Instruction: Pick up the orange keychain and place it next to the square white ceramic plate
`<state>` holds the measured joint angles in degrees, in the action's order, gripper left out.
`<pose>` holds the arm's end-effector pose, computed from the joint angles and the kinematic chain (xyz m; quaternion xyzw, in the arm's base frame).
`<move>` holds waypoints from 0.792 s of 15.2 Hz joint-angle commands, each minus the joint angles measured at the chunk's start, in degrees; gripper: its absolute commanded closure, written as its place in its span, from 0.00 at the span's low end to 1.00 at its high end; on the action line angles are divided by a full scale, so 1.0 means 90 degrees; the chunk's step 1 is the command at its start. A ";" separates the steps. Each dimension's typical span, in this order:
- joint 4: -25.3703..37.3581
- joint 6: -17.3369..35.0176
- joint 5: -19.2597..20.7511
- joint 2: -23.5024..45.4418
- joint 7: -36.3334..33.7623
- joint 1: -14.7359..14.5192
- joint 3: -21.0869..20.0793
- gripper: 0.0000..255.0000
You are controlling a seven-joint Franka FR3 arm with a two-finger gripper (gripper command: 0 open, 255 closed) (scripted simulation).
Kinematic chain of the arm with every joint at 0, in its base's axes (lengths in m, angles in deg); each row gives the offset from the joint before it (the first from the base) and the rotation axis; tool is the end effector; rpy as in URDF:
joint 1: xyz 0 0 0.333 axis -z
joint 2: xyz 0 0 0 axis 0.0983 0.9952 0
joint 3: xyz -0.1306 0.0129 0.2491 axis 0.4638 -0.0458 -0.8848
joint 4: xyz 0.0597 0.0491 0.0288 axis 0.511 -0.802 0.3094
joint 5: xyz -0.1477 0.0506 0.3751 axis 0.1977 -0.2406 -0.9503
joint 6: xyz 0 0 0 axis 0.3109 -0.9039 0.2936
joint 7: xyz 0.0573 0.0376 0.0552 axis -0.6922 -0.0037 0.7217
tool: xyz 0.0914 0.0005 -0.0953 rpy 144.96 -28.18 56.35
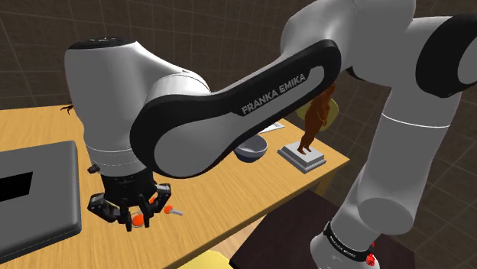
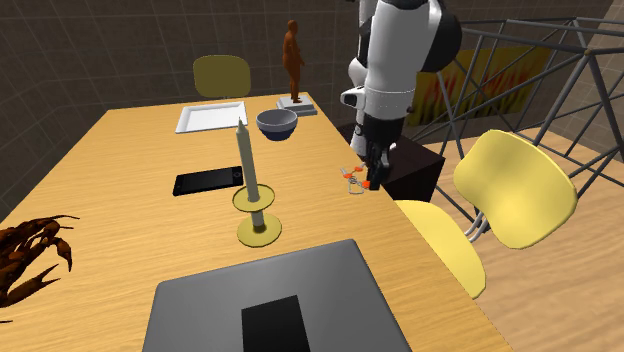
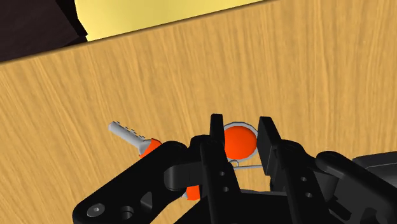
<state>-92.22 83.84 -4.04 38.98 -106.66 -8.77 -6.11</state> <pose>0.3896 0.4481 0.3455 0.9655 -0.2602 -0.0048 0.0006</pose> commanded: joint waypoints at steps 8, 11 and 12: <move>-0.0357 -0.0067 -0.0582 -0.0675 0.1253 0.0754 0.0259 1.00; -0.0501 -0.0035 -0.0724 -0.0845 0.1795 0.1046 0.0450 1.00; -0.0534 -0.0029 -0.0757 -0.0885 0.1968 0.1134 0.0521 1.00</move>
<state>-96.90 83.72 -10.46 31.43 -90.92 0.45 -2.13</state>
